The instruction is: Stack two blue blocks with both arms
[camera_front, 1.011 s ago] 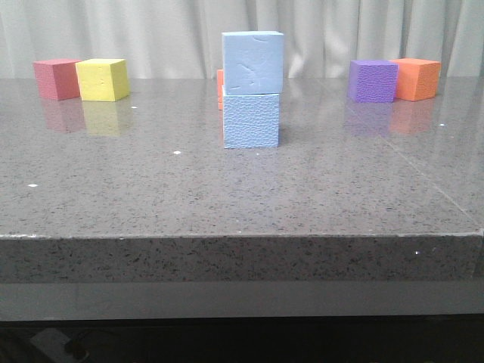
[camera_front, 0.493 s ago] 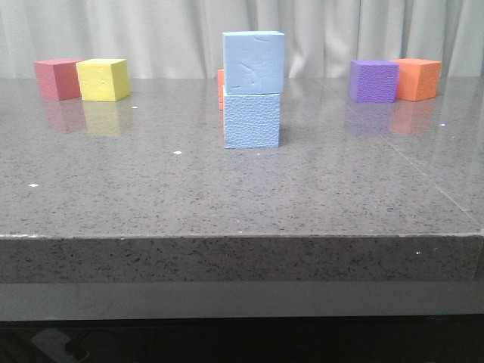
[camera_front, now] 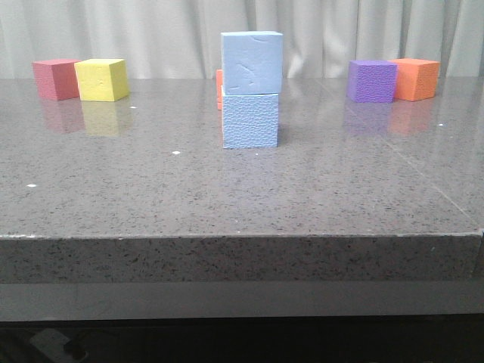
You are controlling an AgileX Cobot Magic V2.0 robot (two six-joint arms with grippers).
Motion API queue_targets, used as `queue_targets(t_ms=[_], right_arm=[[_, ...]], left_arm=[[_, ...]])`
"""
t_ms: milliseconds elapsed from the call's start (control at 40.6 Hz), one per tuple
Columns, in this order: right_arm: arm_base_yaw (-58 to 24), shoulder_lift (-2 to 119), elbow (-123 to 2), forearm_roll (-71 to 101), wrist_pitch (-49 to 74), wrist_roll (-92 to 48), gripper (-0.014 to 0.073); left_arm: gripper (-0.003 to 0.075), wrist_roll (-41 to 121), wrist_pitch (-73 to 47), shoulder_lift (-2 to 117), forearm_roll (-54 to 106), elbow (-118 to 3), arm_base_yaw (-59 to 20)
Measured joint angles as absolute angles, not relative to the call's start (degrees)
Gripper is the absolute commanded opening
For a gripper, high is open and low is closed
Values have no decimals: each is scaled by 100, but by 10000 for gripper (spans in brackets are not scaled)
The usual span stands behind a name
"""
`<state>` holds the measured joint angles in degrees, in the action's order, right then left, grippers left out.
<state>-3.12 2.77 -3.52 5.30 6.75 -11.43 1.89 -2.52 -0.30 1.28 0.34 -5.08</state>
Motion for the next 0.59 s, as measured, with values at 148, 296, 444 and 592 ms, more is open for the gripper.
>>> queue_targets(t_ms=[148,296,444,592], right_arm=[[-142,-41,132,530,359,-1148,-67],[-140,-59,157,530,308,-1148,-67],[-130,-59,157,530,269,-1148,-67],[-130,-59,157,530,54,-1091,-67]], left_arm=[[-20,189,-252,-30,128,34,-508],[-20,189,-242,-30,128,34,-508],[-20,189,-242,-30,128,34,-508],[-20,189,-242,-30,128,34,-508]])
